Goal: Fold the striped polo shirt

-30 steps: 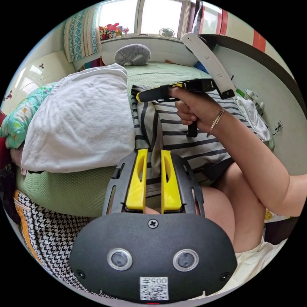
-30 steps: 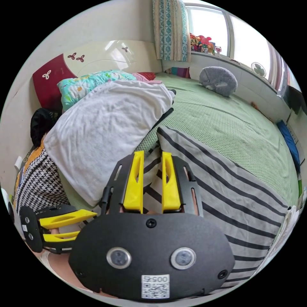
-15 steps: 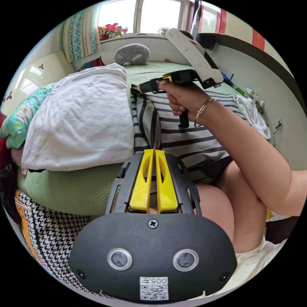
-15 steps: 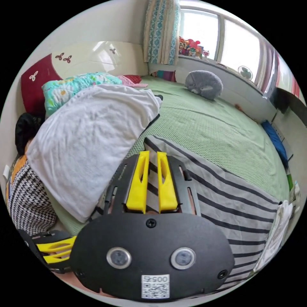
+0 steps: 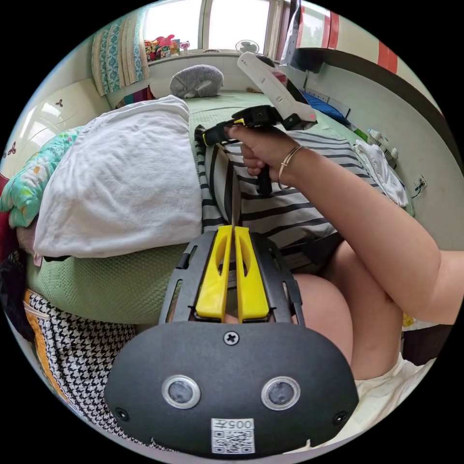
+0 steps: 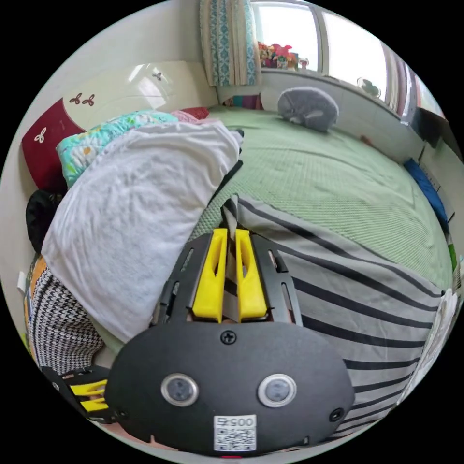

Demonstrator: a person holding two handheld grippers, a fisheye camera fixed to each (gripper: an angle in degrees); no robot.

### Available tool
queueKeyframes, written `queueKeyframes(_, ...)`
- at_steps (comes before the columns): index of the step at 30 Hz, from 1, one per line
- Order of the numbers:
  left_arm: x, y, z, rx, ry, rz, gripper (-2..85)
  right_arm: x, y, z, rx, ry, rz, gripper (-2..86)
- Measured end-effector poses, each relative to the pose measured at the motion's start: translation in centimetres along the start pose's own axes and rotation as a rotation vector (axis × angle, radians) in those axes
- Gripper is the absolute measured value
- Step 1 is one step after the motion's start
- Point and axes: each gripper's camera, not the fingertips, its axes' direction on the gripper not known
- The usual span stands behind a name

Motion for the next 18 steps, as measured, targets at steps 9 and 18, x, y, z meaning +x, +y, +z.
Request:
queueKeyframes(9, 0.9, 2.6, -0.9, -0.023, -0.029, 0.002, 5.9, 4.8, 6.0, -5.3, 0.197, -0.386, 0.127, 8.1)
queueKeyframes(18, 3.7, 2.6, -3.8, 0.049, 0.006, 0.042, 6.8, 1.4, 18.0, -17.0, 0.323, -0.014, -0.120, 9.4)
